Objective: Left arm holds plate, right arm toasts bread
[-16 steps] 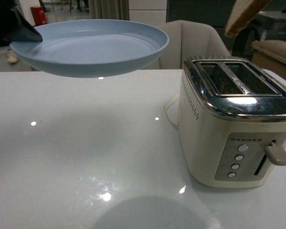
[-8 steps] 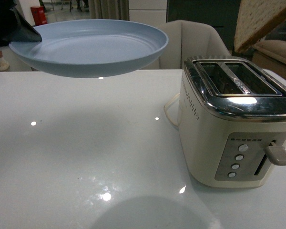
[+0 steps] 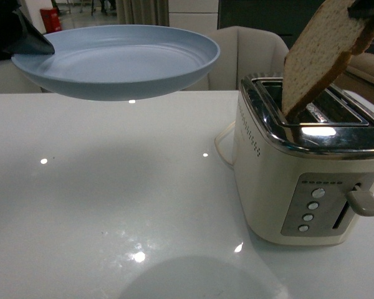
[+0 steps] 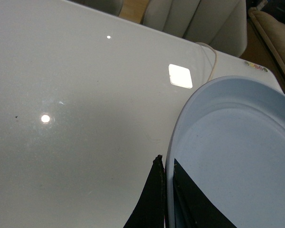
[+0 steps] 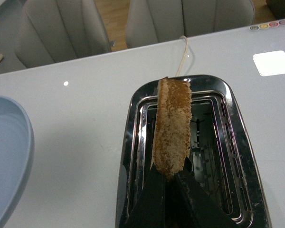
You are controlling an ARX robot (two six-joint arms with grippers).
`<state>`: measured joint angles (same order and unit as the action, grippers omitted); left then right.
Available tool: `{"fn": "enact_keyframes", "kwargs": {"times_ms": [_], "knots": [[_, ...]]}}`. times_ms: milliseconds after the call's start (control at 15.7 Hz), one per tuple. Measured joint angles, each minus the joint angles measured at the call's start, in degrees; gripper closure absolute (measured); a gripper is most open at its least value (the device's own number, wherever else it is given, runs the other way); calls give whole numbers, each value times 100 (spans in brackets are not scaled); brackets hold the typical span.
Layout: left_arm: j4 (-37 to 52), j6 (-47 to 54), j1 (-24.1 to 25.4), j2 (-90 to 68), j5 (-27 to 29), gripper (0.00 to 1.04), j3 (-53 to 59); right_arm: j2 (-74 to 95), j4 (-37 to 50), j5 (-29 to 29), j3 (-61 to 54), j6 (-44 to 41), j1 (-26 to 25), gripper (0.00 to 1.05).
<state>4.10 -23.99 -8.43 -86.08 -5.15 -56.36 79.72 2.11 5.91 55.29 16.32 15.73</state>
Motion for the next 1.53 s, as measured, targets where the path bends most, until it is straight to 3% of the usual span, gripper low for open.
{"fn": "enact_keyframes", "kwargs": {"times_ms": [318,826,954,1208,1335,1526], "knots": [[0,0,0,0,0,102,0,317,-387,-101,160,149,-92,102],[-4,0,0,0,0,102,0,1762,-1899,-686,1851,575,-455,99],[-4,0,0,0,2,102,0,1840,-2004,-719,1978,662,-459,68],[0,0,0,0,0,102,0,1617,-1781,-627,1849,721,-459,27],[-2,0,0,0,2,102,0,1099,-1362,-317,1482,649,-437,7],[0,0,0,0,0,102,0,-92,-223,833,476,-66,-280,6]]}}
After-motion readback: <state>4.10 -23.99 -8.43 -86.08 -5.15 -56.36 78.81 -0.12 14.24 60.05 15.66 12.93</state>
